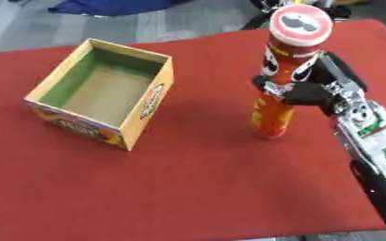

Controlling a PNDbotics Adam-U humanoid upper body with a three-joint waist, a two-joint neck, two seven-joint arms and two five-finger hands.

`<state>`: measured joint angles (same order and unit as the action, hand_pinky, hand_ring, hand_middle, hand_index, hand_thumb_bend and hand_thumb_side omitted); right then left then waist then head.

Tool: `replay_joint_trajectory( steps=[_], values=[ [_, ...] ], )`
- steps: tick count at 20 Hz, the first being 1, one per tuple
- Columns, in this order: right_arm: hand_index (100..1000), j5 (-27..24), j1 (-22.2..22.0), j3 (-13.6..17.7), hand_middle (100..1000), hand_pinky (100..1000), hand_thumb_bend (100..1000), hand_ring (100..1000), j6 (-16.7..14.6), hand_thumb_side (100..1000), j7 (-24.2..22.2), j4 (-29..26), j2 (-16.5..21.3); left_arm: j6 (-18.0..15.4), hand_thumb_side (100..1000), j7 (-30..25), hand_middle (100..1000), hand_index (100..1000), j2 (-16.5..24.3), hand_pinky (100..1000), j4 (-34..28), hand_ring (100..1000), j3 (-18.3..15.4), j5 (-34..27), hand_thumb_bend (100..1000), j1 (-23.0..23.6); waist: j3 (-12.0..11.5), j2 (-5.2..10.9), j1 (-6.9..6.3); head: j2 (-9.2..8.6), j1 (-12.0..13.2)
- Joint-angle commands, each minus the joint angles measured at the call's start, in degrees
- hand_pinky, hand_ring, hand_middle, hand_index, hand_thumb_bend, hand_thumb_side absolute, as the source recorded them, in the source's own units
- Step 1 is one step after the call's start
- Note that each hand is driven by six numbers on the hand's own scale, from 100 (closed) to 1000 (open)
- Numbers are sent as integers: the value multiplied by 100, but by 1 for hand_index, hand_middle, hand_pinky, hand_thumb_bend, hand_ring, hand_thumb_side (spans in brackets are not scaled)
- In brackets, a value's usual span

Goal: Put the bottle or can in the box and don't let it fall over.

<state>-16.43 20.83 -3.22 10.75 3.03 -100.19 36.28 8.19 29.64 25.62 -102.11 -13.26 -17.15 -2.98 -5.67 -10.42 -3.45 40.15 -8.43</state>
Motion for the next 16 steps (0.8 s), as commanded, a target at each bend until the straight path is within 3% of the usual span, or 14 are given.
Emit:
replay_joint_trajectory(
  steps=[1, 8, 16],
  values=[
    [556, -17, 281, 8, 499, 799, 387, 721, 176, 100, 4, -253, 270, -10, 794, -9, 758, 812, 151, 770, -96, 811, -44, 51, 502, -26, -6, 102, 15, -21, -6],
    [553, 34, 1068, -292, 498, 801, 393, 725, 577, 100, -216, -413, 178, -11, 793, -24, 758, 813, 169, 771, -91, 810, -29, 50, 504, -33, -30, 126, 22, -1, -33],
    [553, 264, 2129, -647, 496, 799, 395, 721, 941, 100, -438, -129, -414, -6, 793, -41, 758, 812, 174, 771, -86, 810, -10, 45, 505, -37, -56, 144, 26, 38, -77]
  ],
)
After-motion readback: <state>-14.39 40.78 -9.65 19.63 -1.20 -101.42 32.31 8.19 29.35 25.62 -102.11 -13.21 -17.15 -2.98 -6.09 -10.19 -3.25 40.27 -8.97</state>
